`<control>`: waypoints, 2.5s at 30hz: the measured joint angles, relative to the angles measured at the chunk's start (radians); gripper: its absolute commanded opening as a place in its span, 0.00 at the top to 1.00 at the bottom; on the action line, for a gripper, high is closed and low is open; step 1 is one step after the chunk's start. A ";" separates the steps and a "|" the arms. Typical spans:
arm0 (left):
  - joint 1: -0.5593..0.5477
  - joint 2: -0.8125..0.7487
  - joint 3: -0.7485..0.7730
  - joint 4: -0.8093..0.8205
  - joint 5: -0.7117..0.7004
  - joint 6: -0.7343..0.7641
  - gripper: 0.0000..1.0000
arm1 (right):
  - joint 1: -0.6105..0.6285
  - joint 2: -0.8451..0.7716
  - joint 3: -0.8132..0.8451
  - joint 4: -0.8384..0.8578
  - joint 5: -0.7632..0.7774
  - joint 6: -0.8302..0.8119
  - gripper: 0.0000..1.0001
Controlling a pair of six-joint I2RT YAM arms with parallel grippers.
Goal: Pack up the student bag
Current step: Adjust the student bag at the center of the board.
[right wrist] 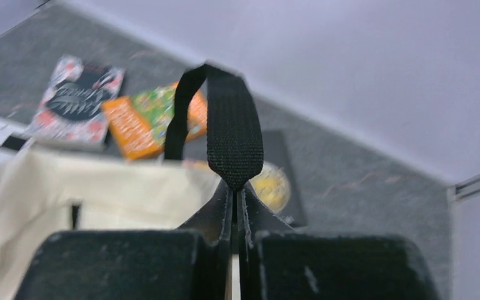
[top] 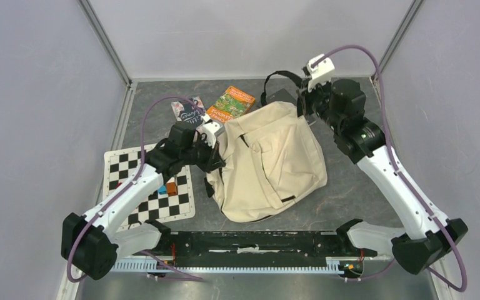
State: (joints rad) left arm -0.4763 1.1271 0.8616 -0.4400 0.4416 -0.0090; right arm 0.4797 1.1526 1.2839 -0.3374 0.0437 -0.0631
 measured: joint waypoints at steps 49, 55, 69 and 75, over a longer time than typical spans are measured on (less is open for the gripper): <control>-0.056 0.045 0.016 -0.059 -0.058 0.034 0.62 | -0.256 -0.167 -0.607 -0.016 -0.357 0.068 0.97; -0.060 0.087 0.107 -0.051 -0.125 -0.069 0.03 | -0.257 -0.205 -0.666 -0.015 -0.285 0.151 1.00; -0.090 -0.254 -0.227 0.108 -0.276 -0.505 0.00 | -0.251 -0.406 -0.873 0.055 -0.084 0.428 1.00; -0.119 -0.254 -0.437 0.206 -0.246 -0.715 0.05 | -0.238 -0.434 -0.906 0.092 -0.059 0.497 1.00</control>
State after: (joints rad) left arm -0.5949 0.8726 0.4248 -0.2344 0.1959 -0.7235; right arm 0.2413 0.7189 0.3775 -0.2459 -0.0154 0.4343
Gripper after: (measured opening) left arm 0.993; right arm 0.014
